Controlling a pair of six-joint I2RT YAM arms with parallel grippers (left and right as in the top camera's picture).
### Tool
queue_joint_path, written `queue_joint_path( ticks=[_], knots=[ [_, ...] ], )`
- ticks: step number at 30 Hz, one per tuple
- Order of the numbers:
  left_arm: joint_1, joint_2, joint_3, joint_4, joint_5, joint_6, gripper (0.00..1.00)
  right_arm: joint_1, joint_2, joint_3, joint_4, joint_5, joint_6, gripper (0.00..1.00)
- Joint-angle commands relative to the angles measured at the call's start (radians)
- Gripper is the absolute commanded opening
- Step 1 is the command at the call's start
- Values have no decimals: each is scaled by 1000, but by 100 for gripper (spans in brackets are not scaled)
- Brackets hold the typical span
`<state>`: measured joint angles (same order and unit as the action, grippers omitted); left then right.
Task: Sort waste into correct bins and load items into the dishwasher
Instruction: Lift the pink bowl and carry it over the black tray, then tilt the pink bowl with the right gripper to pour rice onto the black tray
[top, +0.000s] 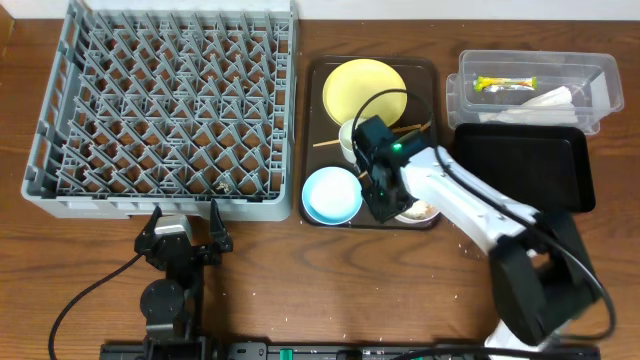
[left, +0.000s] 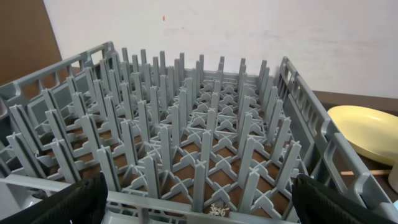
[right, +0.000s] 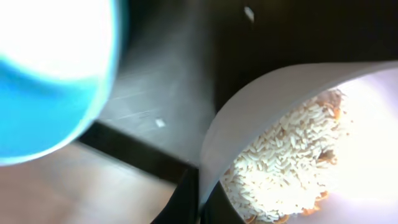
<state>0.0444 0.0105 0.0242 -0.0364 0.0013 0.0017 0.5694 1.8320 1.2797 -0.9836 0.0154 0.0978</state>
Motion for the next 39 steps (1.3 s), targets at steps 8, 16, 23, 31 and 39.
queue_joint_path(
  ticks=[8, 16, 23, 31, 39],
  knots=[
    [-3, -6, -20, -37, -12, 13, 96, -302, -291, 47, -43, -275, -20, 1],
    [-3, -6, -20, -37, -12, 13, 96, -654, -289, 44, -26, -608, -145, 1],
    [-3, -6, -20, -37, -12, 13, 96, -855, -251, 40, 16, -819, -195, 1],
    [-3, -6, -20, -37, -12, 13, 96, -953, -130, 40, 8, -1096, -300, 1],
    [-3, -6, -20, -37, -12, 13, 96, -1025, 8, 40, -26, -1274, -396, 1]
  ],
)
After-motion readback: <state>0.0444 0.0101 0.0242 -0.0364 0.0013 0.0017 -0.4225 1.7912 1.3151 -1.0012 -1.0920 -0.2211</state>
